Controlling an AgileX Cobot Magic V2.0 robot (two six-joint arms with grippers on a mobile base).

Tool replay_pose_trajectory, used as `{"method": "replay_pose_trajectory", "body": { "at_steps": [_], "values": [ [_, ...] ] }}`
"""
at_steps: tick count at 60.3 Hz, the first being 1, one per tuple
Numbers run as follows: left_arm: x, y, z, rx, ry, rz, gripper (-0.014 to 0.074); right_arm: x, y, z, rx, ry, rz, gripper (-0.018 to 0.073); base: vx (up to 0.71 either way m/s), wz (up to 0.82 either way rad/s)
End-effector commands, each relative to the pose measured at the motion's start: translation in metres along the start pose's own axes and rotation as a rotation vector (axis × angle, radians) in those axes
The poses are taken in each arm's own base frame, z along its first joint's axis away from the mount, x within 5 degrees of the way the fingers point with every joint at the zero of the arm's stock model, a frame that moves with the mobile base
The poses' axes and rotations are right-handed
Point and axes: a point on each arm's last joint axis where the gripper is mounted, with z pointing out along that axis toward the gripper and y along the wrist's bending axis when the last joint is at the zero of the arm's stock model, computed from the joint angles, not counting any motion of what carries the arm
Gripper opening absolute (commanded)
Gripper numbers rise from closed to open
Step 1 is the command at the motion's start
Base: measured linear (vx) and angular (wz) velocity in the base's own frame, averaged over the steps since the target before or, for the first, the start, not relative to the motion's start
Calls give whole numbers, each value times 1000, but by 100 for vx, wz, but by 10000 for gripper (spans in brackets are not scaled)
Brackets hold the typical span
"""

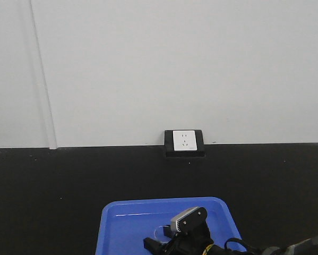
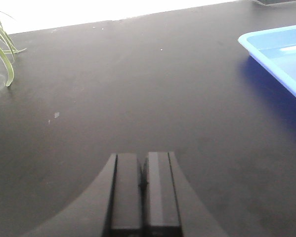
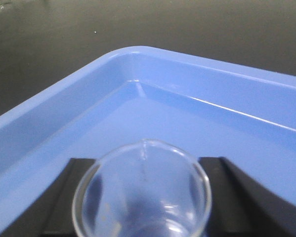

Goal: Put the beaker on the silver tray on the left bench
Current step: 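Lower the open right gripper around the glass beaker, then close the right gripper on the beaker and lift it out of the tray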

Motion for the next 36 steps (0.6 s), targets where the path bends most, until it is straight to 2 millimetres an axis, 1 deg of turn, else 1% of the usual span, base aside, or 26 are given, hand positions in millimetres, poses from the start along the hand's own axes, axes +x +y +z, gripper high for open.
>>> {"method": "replay_pose_trajectory", "body": {
  "at_steps": [1, 5, 6, 9, 14, 18, 24, 25, 28, 30, 36],
  "values": [
    [-1, -1, 2, 6, -62, -3, 1, -35, 5, -3, -34, -141, -8, 236, 0, 0],
    [-1, -1, 2, 6, -62, -3, 1, -36, 6, -4, -41, -150, -4, 107, 0, 0],
    [-1, -1, 2, 6, -62, -3, 1, -37, 6, -4, -43, -151, -3, 60, 0, 0],
    [-1, -1, 2, 6, -62, -3, 1, -41, 8, -5, -50, -160, 4, -18, 0, 0],
    [-1, -1, 2, 6, -62, -3, 1, -54, 11, -10, -57, -184, 8, -17, 0, 0],
    [-1, -1, 2, 6, -62, -3, 1, -69, 14, -17, -52, -206, -3, -15, 0, 0],
    [-1, -1, 2, 6, -62, -3, 1, -97, 19, -32, -25, -220, -13, -15, 0, 0],
    [-1, -1, 2, 6, -62, -3, 1, -105, 21, -37, -19, -229, -16, -15, 0, 0],
    [-1, -1, 2, 6, -62, -3, 1, -119, 23, -47, 9, -218, -12, -15, 0, 0],
    [-1, -1, 2, 6, -62, -3, 1, -134, 26, -59, 36, -214, -5, -15, 0, 0],
    [-1, -1, 2, 6, -62, -3, 1, -165, 35, -91, 99, -199, -19, -15, 0, 0]
  ]
}}
